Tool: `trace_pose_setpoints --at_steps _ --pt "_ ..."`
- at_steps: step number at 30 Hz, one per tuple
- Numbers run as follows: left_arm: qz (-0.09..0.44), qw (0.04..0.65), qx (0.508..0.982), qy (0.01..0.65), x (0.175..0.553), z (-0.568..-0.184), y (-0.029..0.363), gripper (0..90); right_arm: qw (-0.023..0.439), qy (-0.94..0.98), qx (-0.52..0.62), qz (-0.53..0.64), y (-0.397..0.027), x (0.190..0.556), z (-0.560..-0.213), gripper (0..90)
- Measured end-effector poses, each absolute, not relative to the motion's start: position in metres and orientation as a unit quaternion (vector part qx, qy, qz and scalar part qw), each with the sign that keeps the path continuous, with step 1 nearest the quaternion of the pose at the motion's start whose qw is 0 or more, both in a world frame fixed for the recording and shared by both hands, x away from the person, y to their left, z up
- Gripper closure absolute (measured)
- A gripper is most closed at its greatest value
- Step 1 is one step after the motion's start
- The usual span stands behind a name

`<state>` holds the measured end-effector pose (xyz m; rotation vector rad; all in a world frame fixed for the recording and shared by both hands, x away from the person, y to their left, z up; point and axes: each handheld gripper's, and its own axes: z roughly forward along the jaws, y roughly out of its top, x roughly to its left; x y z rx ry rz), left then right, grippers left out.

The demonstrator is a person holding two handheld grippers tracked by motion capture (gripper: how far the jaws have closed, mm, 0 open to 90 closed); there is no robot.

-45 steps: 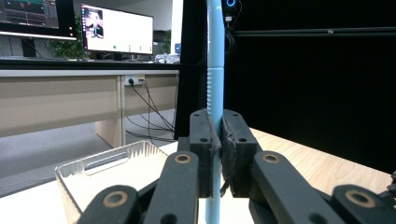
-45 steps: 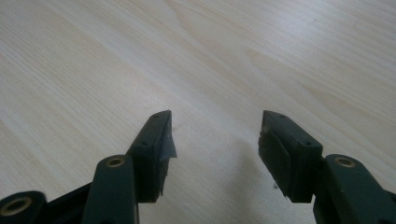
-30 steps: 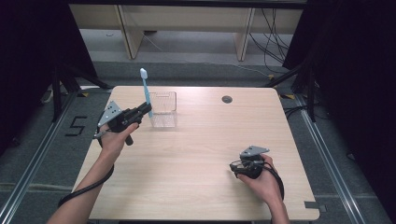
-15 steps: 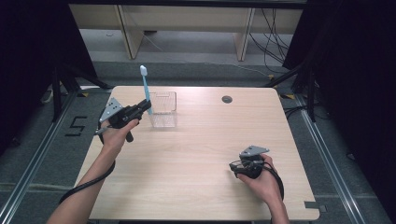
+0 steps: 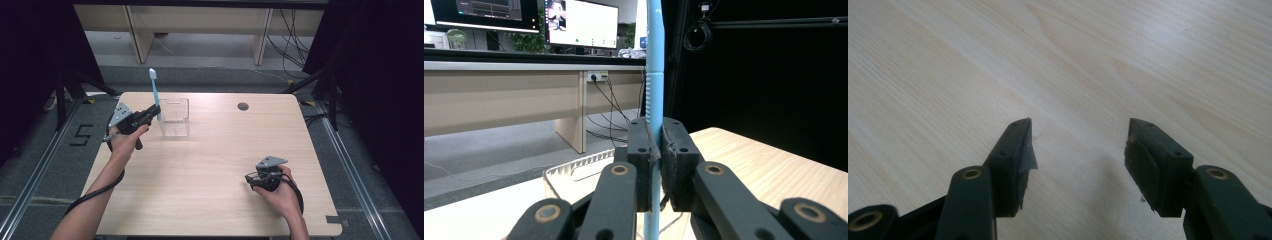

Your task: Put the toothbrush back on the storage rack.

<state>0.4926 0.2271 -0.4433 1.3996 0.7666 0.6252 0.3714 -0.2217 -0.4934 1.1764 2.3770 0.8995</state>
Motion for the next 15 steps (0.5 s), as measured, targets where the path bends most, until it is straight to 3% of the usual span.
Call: trace_pose_setpoints --at_steps 15 --pt "0.279 0.644 0.617 0.356 0.507 -0.452 0.23 83.3 0.175 0.836 0.41 0.319 -0.222 0.371 -0.493 45.1"
